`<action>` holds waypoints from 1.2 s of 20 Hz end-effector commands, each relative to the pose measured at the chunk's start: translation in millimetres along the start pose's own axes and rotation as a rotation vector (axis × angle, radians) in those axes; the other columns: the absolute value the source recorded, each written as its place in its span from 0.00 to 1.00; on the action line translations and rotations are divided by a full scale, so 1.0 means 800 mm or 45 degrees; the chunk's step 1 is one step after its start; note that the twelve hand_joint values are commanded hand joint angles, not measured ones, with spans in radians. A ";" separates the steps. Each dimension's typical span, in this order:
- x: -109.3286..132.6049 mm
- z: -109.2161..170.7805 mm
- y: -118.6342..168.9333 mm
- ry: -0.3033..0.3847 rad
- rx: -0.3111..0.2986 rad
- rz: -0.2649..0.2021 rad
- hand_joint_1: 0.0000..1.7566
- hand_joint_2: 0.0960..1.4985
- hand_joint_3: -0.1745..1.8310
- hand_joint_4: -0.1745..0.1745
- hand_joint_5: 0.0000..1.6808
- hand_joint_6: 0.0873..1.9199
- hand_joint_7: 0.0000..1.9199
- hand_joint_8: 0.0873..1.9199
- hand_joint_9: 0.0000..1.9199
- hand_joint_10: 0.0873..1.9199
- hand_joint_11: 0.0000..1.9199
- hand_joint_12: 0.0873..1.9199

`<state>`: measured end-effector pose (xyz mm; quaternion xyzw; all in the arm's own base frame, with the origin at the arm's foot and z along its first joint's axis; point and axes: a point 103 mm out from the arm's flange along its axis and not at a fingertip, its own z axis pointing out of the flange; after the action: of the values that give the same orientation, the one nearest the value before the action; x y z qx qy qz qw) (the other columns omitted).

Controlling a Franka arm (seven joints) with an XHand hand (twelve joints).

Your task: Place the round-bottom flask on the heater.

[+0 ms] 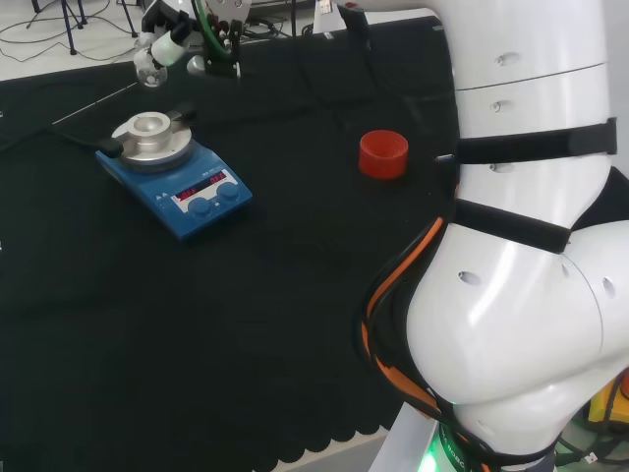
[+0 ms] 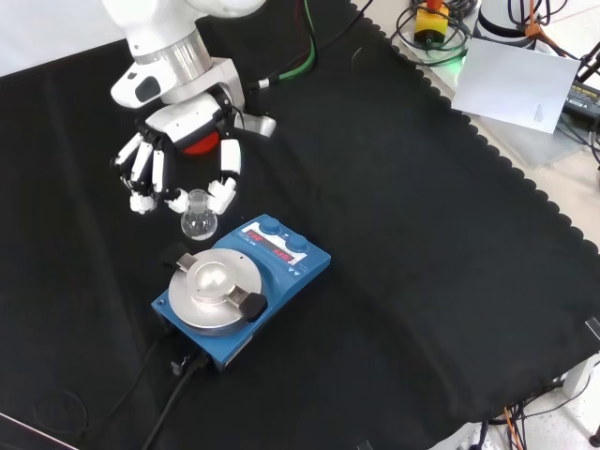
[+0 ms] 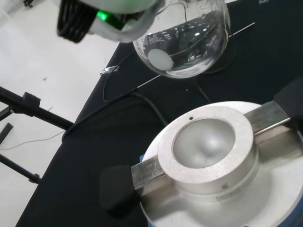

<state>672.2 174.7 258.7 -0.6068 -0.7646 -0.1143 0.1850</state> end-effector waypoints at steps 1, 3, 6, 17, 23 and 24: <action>0.005 0.018 0.004 0.010 0.021 -0.023 0.61 0.40 0.52 0.93 0.64 0.56 0.30 0.27 0.38 0.26 0.14 0.67; 0.003 0.023 0.003 0.011 0.027 -0.022 0.61 0.40 0.52 0.93 0.64 0.56 0.30 0.27 0.38 0.26 0.14 0.67; 0.000 0.028 0.001 0.016 0.039 -0.022 0.61 0.40 0.52 0.93 0.64 0.56 0.30 0.27 0.38 0.26 0.14 0.67; -0.007 0.041 0.004 0.015 0.057 -0.009 0.61 0.40 0.52 0.94 0.64 0.56 0.31 0.27 0.38 0.26 0.14 0.67; -0.012 0.049 0.008 0.021 0.065 -0.004 0.61 0.40 0.52 0.95 0.64 0.56 0.31 0.27 0.38 0.26 0.14 0.67; -0.012 0.049 0.008 0.022 0.067 -0.004 0.61 0.40 0.52 0.95 0.64 0.56 0.31 0.27 0.38 0.26 0.14 0.67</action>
<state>674.8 183.7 220.2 -0.5996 -0.7669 -0.1005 0.2055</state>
